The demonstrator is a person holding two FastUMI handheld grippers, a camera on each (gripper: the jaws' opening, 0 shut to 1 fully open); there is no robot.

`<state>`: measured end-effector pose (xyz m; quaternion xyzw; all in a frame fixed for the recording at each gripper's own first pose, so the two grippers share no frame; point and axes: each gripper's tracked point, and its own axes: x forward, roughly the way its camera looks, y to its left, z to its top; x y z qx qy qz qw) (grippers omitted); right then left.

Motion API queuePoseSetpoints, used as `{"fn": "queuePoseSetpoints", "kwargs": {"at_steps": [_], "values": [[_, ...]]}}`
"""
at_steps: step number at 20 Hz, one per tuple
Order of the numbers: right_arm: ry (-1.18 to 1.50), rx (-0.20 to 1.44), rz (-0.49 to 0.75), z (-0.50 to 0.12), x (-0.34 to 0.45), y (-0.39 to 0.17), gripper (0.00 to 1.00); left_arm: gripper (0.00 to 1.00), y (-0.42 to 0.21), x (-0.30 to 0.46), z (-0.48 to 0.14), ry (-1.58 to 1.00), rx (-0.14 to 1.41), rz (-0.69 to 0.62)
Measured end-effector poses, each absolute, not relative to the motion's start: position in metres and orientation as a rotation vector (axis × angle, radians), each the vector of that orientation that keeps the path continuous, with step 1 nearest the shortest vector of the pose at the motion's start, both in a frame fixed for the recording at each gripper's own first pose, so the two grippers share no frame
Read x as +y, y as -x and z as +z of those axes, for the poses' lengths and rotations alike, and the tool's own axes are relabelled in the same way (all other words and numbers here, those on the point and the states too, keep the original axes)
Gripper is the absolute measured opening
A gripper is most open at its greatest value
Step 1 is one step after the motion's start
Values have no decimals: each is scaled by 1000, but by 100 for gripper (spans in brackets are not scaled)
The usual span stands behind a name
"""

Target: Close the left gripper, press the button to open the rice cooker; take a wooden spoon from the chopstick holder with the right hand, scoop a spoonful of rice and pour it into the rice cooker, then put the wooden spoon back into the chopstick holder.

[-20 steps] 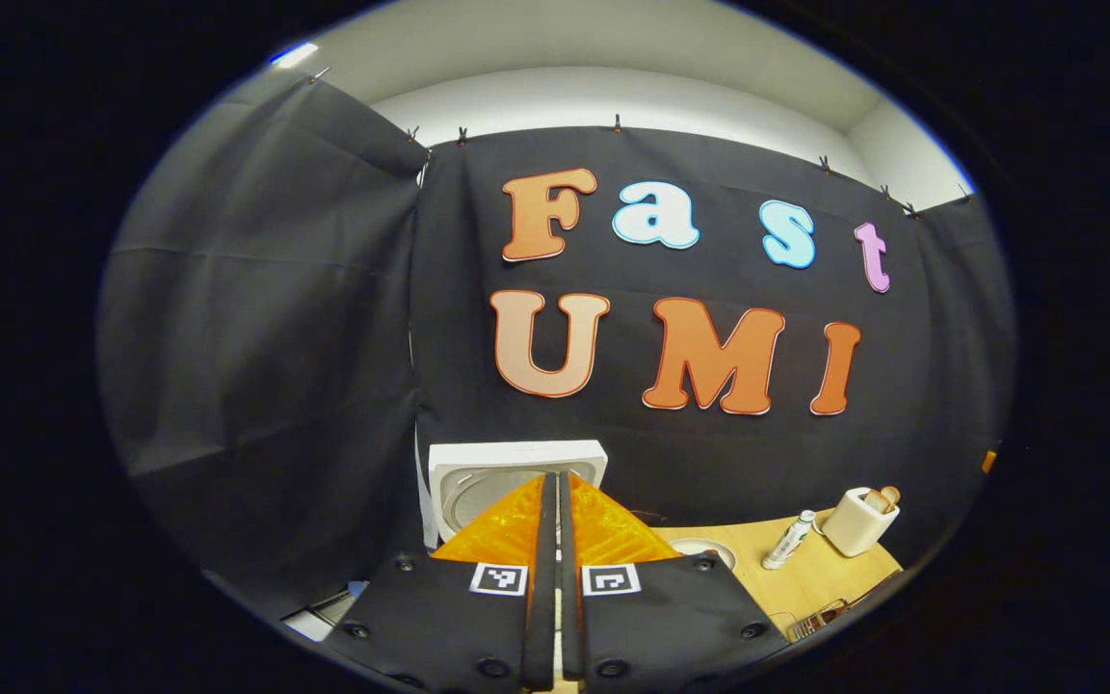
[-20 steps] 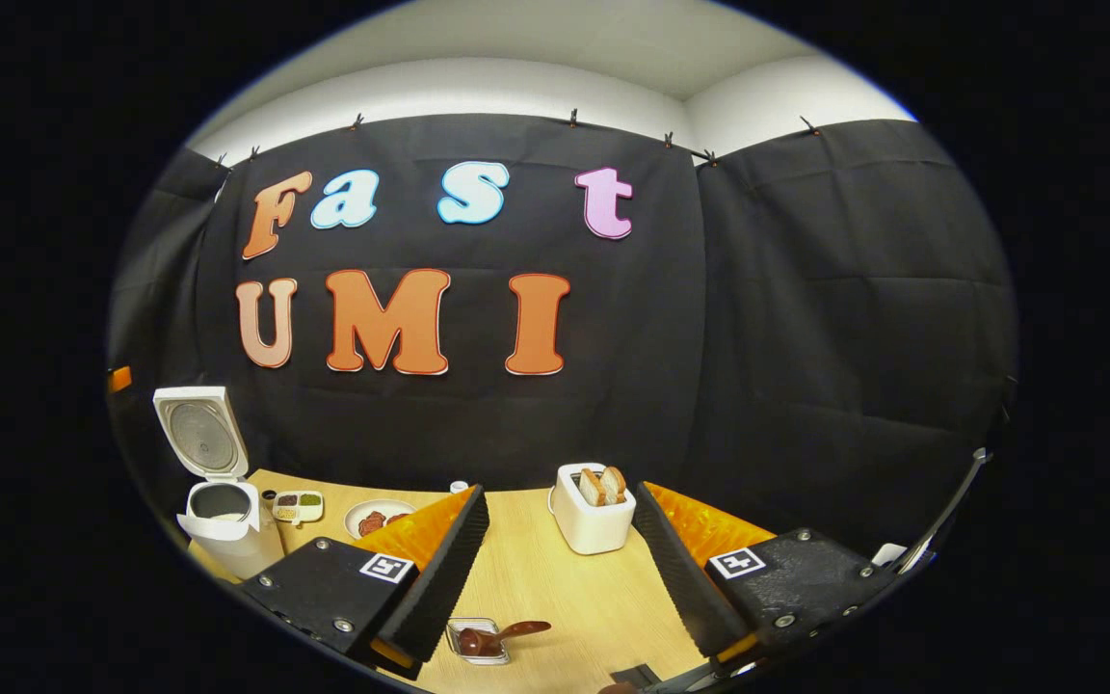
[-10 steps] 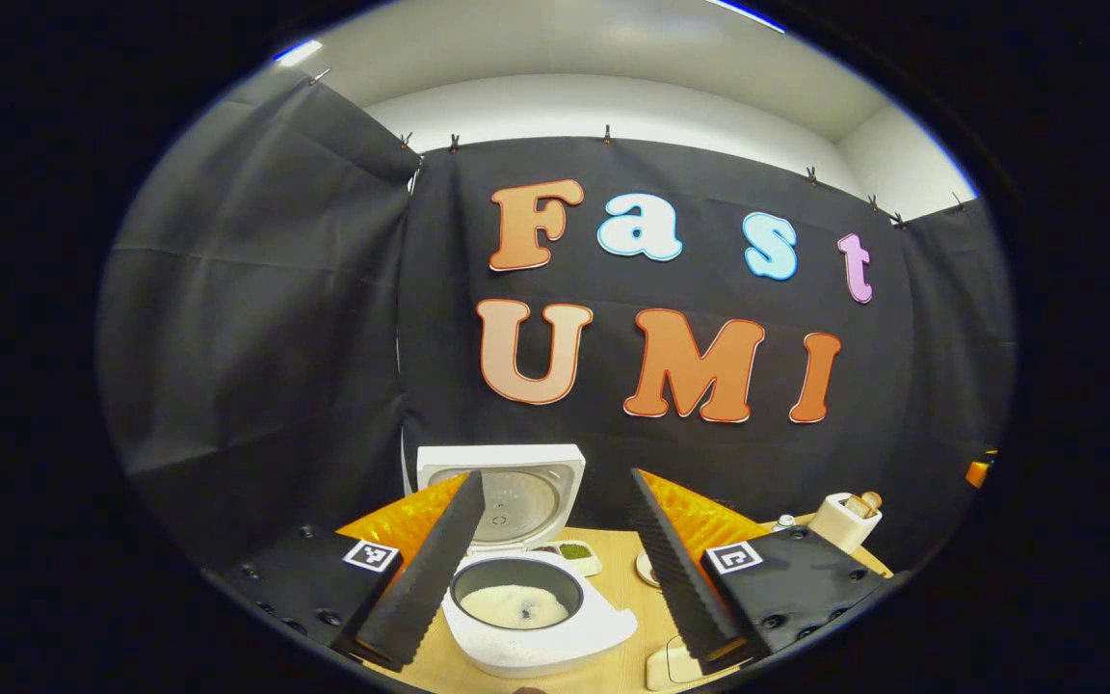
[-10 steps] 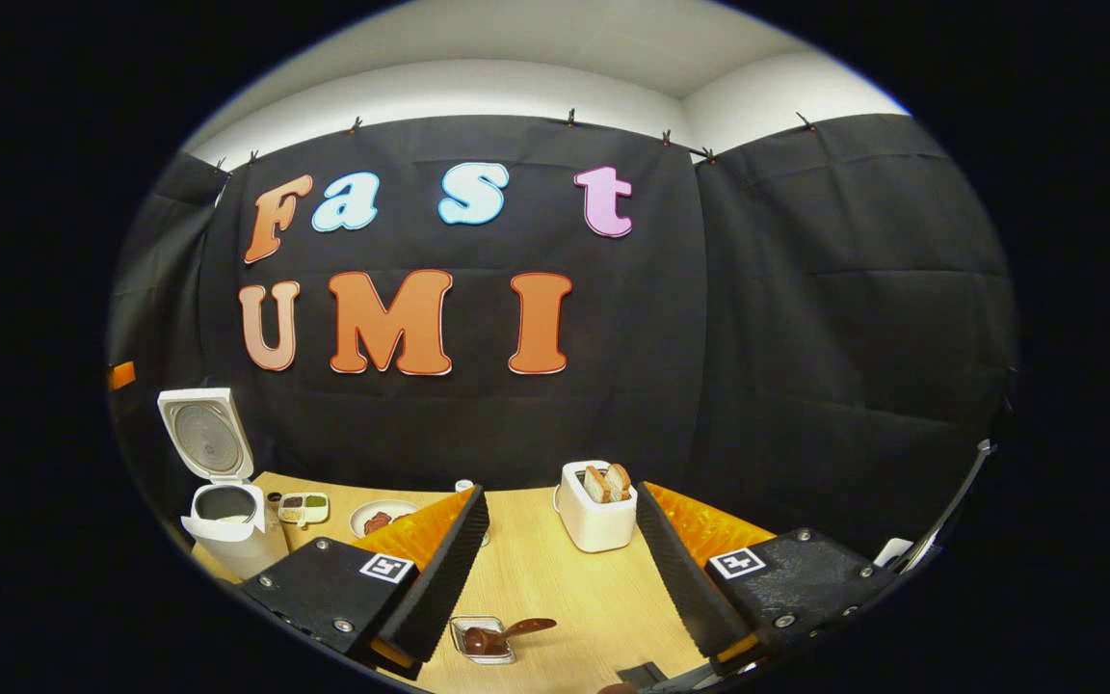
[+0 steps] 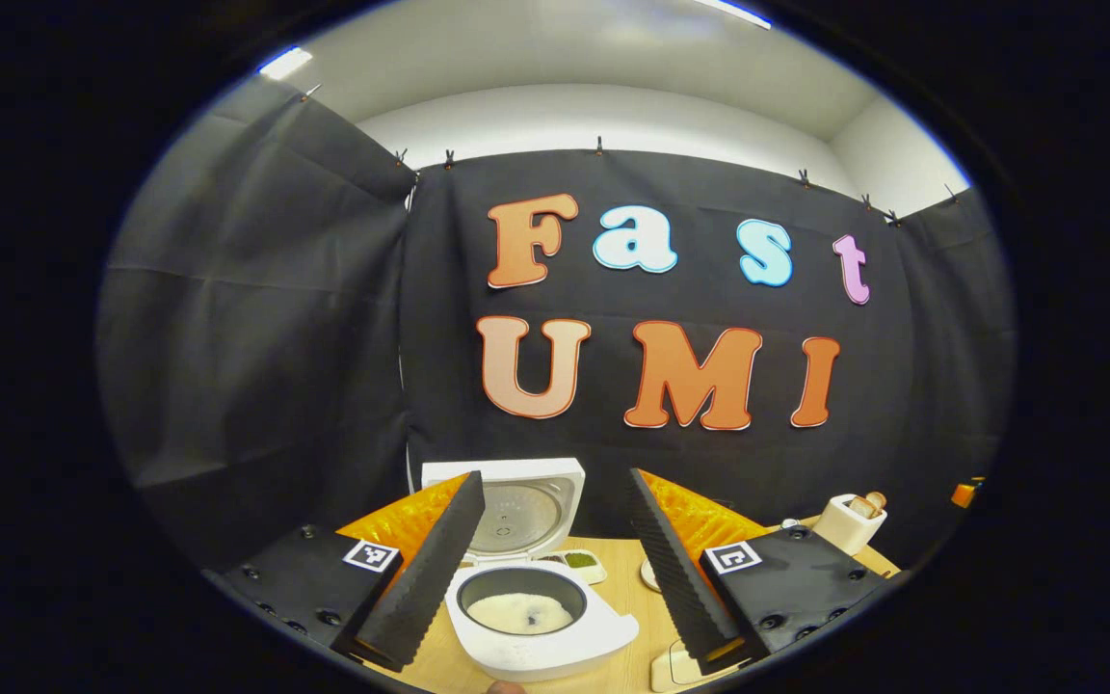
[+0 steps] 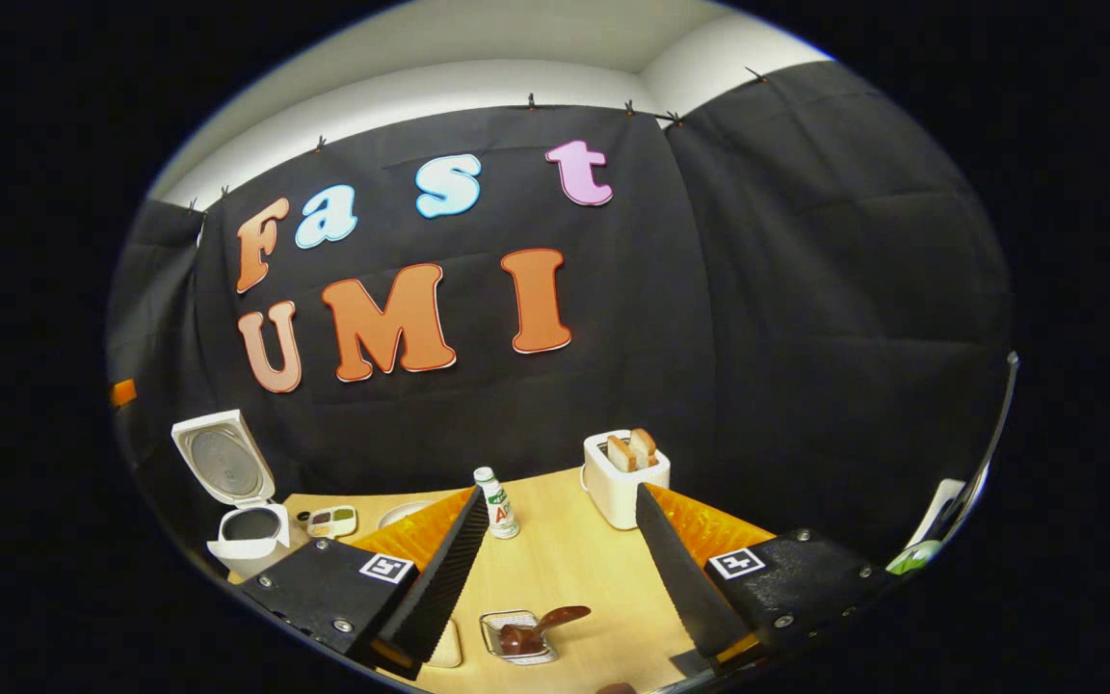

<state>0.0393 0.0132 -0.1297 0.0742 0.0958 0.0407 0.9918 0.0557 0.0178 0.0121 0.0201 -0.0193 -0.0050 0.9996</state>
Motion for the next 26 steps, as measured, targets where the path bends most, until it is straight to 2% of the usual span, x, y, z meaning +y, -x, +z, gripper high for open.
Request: {"fn": "queuePoseSetpoints", "kwargs": {"at_steps": [2,4,11,14,15,20,21,23,26], "values": [[-184,232,90,-158,15,-42,95,96,-52,21,11,-50,-35,14],[-220,264,92,-184,15,-47,95,100,-47,23,12,-45,-33,28],[-336,377,114,-265,23,-56,95,100,-33,36,7,-96,-22,100],[-389,421,121,-292,29,-57,95,97,-29,39,7,-101,-19,125],[-406,438,119,-300,33,-58,95,100,-27,40,6,-101,-19,130],[-506,492,140,-330,52,-61,95,97,-22,48,3,-152,-9,163],[-540,505,148,-334,56,-60,95,100,-22,49,0,-158,-7,162],[-596,526,139,-343,55,-59,88,100,-21,46,-1,-155,-5,152],[-632,547,129,-355,62,-60,71,100,-20,46,-1,-160,-8,148]]}}
